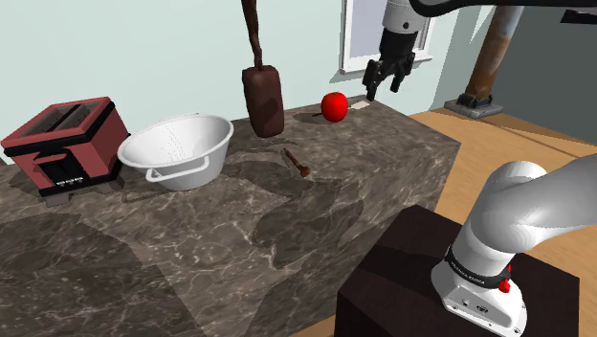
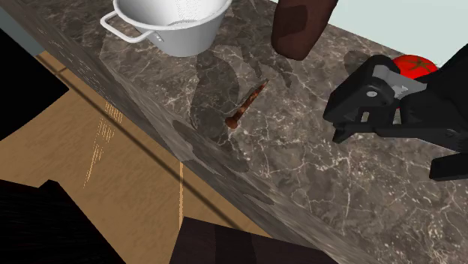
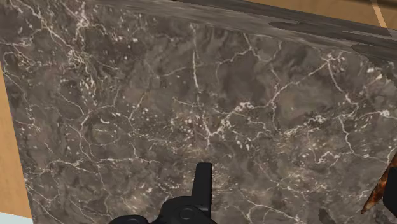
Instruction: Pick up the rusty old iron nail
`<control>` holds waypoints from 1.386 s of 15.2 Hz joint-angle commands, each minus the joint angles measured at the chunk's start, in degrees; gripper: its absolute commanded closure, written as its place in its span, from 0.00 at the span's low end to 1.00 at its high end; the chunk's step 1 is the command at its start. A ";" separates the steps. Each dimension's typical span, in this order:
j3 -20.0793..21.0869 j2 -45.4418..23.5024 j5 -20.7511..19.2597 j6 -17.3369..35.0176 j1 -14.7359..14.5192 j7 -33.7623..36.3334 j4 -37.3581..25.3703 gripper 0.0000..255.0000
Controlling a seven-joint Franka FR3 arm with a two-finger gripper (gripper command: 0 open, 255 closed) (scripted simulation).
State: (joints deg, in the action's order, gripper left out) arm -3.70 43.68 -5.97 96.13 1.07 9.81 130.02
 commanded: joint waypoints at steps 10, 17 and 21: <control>6.52 -11.48 2.75 12.83 -1.30 10.74 1.96 0.00; 11.23 -23.72 2.76 21.53 -1.80 19.09 -1.16 0.00; 13.58 -31.61 1.54 25.47 -1.98 24.08 -4.77 0.00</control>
State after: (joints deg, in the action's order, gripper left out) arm 9.20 13.61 -4.18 120.89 -0.75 32.39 125.95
